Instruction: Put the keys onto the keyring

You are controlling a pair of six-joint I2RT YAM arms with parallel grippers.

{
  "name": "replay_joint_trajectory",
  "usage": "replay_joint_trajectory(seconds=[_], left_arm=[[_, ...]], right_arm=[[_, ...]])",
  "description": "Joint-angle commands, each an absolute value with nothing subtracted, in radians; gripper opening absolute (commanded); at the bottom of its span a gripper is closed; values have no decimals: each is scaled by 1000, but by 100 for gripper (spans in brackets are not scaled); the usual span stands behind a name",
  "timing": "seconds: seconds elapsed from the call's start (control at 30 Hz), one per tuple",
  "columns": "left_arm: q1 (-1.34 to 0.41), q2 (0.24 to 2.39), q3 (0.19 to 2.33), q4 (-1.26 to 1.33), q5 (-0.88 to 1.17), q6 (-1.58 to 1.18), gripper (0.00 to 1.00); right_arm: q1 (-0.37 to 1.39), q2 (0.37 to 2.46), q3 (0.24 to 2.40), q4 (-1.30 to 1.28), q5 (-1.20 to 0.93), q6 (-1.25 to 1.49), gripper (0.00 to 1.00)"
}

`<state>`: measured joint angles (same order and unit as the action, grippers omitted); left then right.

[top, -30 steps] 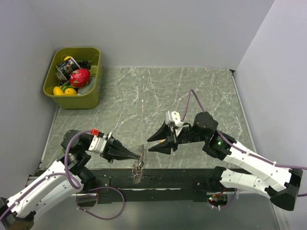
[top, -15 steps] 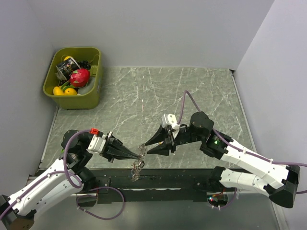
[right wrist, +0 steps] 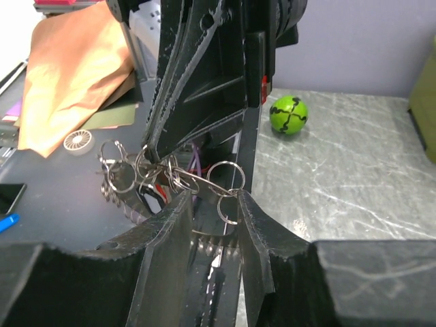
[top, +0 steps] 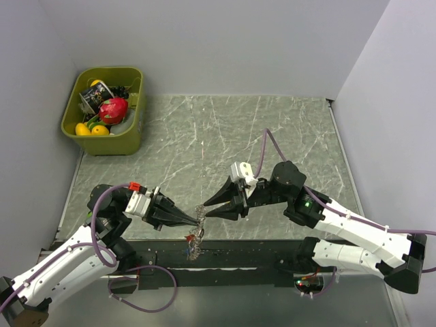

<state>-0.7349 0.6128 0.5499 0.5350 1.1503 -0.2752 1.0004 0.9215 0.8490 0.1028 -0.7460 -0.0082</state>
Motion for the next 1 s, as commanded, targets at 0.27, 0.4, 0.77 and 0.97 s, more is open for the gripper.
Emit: replay_joint_trajectory(seconds=[0.27, 0.4, 0.77, 0.97], left_arm=[[-739, 609, 575, 569, 1111, -239, 1], [-739, 611, 577, 563, 1104, -230, 1], [-739, 611, 578, 584, 1097, -239, 1], [-739, 597, 577, 568, 1092, -235, 1]], right_arm=[[1029, 913, 871, 190, -761, 26, 39], [1040, 911, 867, 198, -767, 31, 38], [1051, 953, 890, 163, -758, 18, 21], [1051, 930, 888, 140, -693, 8, 0]])
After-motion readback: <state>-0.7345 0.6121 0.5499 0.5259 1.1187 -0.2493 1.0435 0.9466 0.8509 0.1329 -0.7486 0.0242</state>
